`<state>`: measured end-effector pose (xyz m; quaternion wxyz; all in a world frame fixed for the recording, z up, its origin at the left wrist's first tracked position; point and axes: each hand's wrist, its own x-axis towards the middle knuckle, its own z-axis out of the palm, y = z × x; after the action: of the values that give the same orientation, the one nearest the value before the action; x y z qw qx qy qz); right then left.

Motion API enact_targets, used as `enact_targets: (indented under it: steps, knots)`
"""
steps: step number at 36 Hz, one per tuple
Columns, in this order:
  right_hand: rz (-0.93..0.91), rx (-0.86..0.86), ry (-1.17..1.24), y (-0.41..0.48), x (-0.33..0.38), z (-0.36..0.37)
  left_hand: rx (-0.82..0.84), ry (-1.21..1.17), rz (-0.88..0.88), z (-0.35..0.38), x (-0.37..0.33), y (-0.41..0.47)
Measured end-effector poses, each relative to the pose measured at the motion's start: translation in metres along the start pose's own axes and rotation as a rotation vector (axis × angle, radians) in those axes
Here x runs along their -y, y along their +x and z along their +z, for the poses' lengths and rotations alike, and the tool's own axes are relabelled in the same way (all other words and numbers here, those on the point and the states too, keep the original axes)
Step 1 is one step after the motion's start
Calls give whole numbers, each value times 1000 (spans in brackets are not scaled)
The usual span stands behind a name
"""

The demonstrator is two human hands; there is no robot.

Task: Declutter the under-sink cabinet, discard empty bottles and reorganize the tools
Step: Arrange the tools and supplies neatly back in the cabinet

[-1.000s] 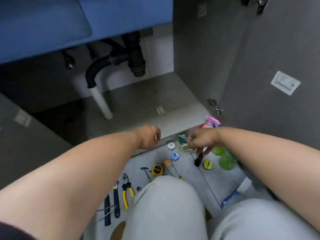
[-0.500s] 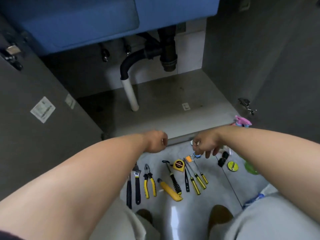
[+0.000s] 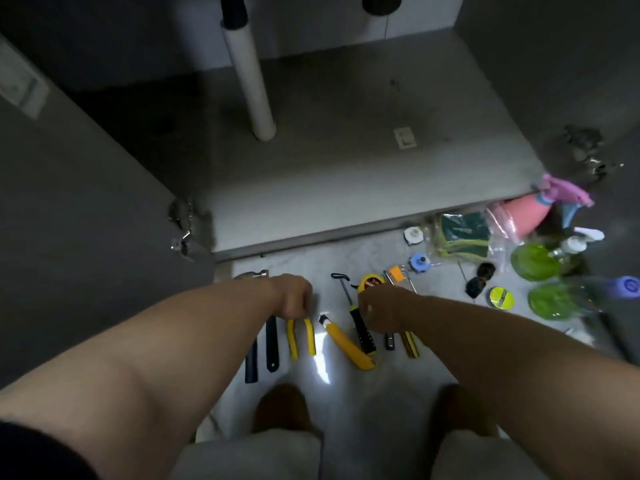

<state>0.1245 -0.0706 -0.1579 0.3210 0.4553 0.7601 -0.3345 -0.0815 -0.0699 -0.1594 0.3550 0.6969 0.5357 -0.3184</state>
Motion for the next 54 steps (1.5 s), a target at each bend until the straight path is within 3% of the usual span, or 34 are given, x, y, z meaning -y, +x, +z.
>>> enact_targets:
  steps: [6,10,18,28,38,47,51,54]
  knots:
    - [85,-188,150,28,11,66,-1,45,113,29,23,17]
    - [161,-192,195,35,16,92,-63,119,207,49,25,20]
    - [249,-238,334,48,31,124,-108,136,87,89,15,27]
    - [234,-309,458,83,52,100,-269,6,29,95,35,47]
    - [204,-375,483,97,63,102,-366,-65,-10,110,37,53]
    - [182,-331,325,75,54,109,-353,-113,-51,106,33,55]
    - [166,-337,301,69,49,114,-340,-32,-89,99,28,49]
    - [164,-355,291,68,43,118,-440,100,-84,92,21,49]
